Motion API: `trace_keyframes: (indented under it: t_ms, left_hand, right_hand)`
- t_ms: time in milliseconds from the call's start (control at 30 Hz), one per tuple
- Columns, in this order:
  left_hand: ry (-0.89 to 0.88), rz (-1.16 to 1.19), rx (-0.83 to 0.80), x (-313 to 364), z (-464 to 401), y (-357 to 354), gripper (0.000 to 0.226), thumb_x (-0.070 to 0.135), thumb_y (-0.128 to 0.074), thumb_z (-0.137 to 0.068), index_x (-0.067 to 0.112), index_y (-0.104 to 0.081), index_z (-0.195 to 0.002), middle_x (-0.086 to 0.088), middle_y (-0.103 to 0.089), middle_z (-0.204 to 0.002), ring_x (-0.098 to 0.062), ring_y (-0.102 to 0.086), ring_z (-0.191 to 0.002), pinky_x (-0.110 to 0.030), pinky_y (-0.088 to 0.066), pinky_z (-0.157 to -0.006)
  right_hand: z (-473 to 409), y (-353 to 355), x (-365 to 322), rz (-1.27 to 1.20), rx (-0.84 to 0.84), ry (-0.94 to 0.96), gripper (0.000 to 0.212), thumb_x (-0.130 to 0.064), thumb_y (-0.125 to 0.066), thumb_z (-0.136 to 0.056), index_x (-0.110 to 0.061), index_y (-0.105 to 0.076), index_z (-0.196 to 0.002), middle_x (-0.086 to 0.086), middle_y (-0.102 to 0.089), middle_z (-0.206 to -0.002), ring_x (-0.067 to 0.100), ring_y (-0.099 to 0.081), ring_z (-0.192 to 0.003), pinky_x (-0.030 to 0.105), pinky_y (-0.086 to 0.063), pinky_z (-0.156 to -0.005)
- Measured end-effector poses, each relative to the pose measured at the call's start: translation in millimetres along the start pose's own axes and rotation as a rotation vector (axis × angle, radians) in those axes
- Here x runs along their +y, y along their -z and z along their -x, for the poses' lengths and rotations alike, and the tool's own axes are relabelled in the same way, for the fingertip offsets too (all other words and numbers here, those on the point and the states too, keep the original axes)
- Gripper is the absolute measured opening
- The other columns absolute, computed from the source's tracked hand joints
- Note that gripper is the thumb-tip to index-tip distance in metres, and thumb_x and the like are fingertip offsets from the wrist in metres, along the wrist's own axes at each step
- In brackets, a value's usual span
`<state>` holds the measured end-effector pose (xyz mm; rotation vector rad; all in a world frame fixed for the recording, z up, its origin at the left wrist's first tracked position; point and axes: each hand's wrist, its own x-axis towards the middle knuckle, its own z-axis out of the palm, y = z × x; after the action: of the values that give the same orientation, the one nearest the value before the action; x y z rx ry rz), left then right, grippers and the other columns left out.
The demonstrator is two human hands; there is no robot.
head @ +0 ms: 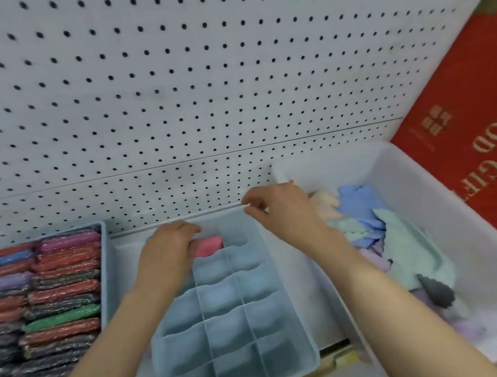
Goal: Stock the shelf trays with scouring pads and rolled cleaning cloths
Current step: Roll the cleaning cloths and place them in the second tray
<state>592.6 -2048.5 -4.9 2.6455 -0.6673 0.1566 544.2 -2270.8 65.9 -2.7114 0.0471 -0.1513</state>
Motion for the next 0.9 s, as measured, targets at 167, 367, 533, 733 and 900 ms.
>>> trace_keyframes:
  t_ms: [167,367,533,733,900]
  left_hand:
    - [-0.104,0.171,0.064,89,-19,1,0.025,0.010,-0.072,-0.083,0.017,-0.072,-0.107,-0.003,-0.070,-0.108,-0.029,-0.065,-0.095,-0.034,-0.048,-0.080]
    - [-0.178,0.205,0.052,168,-50,-28,0.027,0.017,-0.067,-0.088,0.019,-0.069,-0.115,-0.002,-0.065,-0.116,-0.027,-0.060,-0.104,-0.033,-0.045,-0.087]
    - [-0.119,0.150,0.040,192,-67,-40,0.028,0.017,-0.065,-0.089,0.021,-0.069,-0.116,-0.002,-0.066,-0.115,-0.027,-0.060,-0.105,-0.031,-0.042,-0.082]
    - [-0.009,0.310,0.049,201,-82,-31,0.054,0.030,-0.069,-0.087,0.025,-0.051,-0.138,0.002,-0.054,-0.133,-0.018,-0.056,-0.115,-0.035,-0.047,-0.093]
    - [-0.057,0.747,-0.081,228,-97,12,0.063,0.037,-0.073,-0.075,0.037,-0.047,-0.132,0.016,-0.060,-0.122,-0.004,-0.057,-0.115,-0.024,-0.045,-0.098]
  right_hand:
    - [26,57,117,-0.006,0.167,-0.327,0.019,-0.018,-0.060,-0.086,-0.027,-0.073,-0.098,-0.003,-0.075,-0.089,0.022,-0.068,-0.089,0.034,-0.051,-0.081]
    - [19,32,184,0.079,-0.292,-0.260,0.065,-0.054,-0.069,-0.081,-0.017,-0.054,-0.132,0.006,-0.056,-0.128,0.030,-0.052,-0.115,0.036,-0.042,-0.095]
    - [-7,10,199,0.029,-0.138,-0.062,0.017,-0.031,-0.065,-0.085,-0.019,-0.073,-0.093,0.005,-0.066,-0.091,0.030,-0.057,-0.094,0.034,-0.043,-0.076]
    - [-18,96,178,-0.637,-0.062,-0.075,0.027,-0.023,-0.060,-0.095,-0.009,-0.059,-0.072,0.005,-0.058,-0.070,0.015,-0.050,-0.071,0.028,-0.041,-0.071]
    - [-7,160,145,-0.910,-0.253,0.046,0.038,-0.031,-0.055,-0.097,0.001,-0.058,-0.077,0.006,-0.055,-0.073,0.018,-0.052,-0.073,0.032,-0.045,-0.073]
